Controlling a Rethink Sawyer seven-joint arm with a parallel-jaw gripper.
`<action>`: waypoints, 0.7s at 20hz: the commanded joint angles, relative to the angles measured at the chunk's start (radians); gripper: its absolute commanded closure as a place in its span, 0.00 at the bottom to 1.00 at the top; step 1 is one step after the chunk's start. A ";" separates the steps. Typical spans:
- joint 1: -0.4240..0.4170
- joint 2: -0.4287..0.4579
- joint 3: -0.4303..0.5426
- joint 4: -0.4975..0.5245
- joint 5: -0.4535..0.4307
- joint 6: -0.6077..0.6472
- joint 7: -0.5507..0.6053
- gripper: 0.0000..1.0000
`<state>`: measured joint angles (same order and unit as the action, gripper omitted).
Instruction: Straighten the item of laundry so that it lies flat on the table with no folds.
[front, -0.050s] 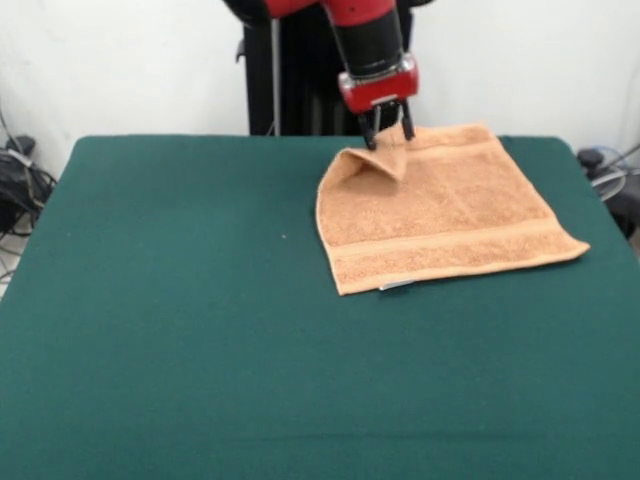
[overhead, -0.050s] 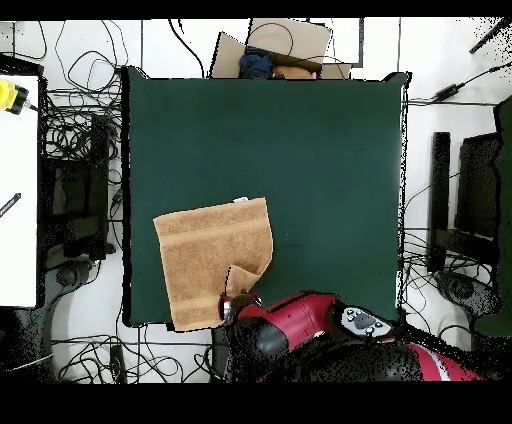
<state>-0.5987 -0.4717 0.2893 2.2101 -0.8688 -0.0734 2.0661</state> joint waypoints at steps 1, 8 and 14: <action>0.016 0.055 -0.015 -0.096 -0.062 -0.018 0.035 0.00; -0.050 0.020 0.067 -0.069 -0.031 0.089 -0.003 0.00; -0.087 -0.016 0.110 -0.039 0.000 0.142 -0.016 0.00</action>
<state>-0.6690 -0.4712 0.3071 2.2065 -0.8730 -0.0515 2.0661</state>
